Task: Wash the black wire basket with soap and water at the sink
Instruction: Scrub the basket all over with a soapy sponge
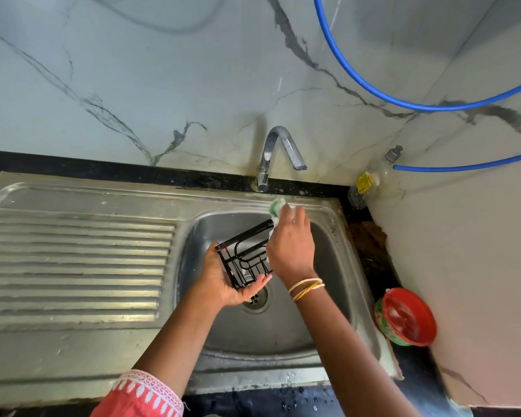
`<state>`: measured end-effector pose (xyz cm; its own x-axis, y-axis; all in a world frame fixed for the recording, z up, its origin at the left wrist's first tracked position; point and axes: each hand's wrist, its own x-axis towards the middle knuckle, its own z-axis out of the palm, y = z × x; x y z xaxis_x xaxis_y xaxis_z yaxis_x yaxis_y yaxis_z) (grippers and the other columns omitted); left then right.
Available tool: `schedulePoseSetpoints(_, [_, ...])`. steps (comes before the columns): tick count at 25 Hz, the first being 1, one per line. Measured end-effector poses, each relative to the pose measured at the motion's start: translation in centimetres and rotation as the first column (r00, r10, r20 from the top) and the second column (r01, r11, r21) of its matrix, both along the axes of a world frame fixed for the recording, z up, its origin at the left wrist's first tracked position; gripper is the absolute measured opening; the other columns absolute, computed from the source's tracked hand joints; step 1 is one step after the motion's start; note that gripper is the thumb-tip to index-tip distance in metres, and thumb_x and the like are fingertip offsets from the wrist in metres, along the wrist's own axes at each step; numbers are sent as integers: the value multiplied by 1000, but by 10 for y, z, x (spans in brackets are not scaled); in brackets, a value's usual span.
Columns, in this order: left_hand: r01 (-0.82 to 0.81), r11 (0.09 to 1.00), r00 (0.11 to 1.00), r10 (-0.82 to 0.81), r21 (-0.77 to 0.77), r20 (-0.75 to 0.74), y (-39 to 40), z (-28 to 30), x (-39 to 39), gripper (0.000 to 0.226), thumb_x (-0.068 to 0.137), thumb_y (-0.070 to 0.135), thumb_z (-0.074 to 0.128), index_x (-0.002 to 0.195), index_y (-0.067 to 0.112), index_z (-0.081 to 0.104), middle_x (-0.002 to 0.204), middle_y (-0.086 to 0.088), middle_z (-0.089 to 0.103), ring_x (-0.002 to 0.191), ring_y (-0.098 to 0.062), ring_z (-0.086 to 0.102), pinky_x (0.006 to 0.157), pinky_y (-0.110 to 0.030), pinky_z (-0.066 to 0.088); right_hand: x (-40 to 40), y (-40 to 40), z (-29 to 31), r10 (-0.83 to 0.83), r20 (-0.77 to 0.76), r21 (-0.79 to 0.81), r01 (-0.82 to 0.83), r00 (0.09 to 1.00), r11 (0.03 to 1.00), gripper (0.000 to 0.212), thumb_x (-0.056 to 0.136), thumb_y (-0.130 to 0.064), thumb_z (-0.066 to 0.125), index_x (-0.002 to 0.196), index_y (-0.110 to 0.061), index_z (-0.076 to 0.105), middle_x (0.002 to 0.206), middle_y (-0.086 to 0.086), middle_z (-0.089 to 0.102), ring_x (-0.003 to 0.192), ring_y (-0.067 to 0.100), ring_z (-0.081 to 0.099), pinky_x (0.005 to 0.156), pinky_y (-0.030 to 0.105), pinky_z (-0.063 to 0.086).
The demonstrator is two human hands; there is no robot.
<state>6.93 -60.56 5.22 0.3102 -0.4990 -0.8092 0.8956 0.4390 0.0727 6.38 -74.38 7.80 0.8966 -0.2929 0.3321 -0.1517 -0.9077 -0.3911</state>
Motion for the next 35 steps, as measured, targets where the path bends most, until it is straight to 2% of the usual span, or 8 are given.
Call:
schedulePoseSetpoints(4, [-72,997,996,69,42,52,-10,5,-2,73,78,70,44,105,5,65,87,-21,68,86,-39,64,63,-40,58,-14,30,-2,-103,43,-62,106,994,992,57,76,-3,54,133,-11,50,101,10,56,81,28,56,53,35,48])
schedulePoseSetpoints(9, [-139,988,979,128,63,157,-10,12,-1,48,86,57,48,79,12,65,68,-10,68,66,-26,68,63,-31,52,-34,50,1,309,59,-229,-288,949,930,29,80,-26,41,101,-22,59,79,1,59,56,24,60,37,27,41])
schedulePoseSetpoints(12, [-63,993,994,54,104,92,2,14,-1,64,84,62,48,103,3,64,98,-26,68,92,-44,65,55,-46,58,-8,-8,12,41,50,-169,-32,998,985,32,88,-19,36,105,-19,63,91,8,64,62,32,65,47,34,50])
schedulePoseSetpoints(16, [-77,988,986,56,131,158,4,16,5,68,83,67,47,111,7,62,103,-27,67,95,-49,64,57,-48,58,0,-18,0,-215,-5,-24,214,977,976,34,93,-17,44,124,-16,57,103,12,68,87,36,66,66,35,49])
schedulePoseSetpoints(19, [-78,984,983,49,161,177,8,14,12,75,77,72,50,115,9,62,108,-27,66,90,-52,65,60,-44,59,-12,4,-4,-159,224,107,138,962,985,39,88,-21,42,120,-13,62,86,11,68,69,32,64,52,28,42])
schedulePoseSetpoints(23, [-73,993,984,57,90,166,2,21,10,64,83,62,51,116,8,61,110,-27,65,91,-50,65,63,-46,58,-7,-11,9,-88,373,-11,99,924,995,37,82,-17,42,106,-7,69,75,8,63,53,26,57,45,20,31])
schedulePoseSetpoints(30, [-139,989,971,124,59,203,-13,25,3,45,92,43,51,57,14,54,45,-2,52,37,-15,53,38,-14,43,-40,39,-21,434,200,-287,-371,878,883,27,89,-31,53,109,-23,69,81,0,65,52,20,59,39,26,40])
schedulePoseSetpoints(35, [-11,1000,981,10,0,196,-13,25,3,44,86,50,48,76,10,63,66,-9,65,57,-23,63,57,-28,51,-39,8,-23,285,321,-122,-259,903,958,28,87,-27,52,103,-13,71,83,6,67,62,23,63,46,29,47])
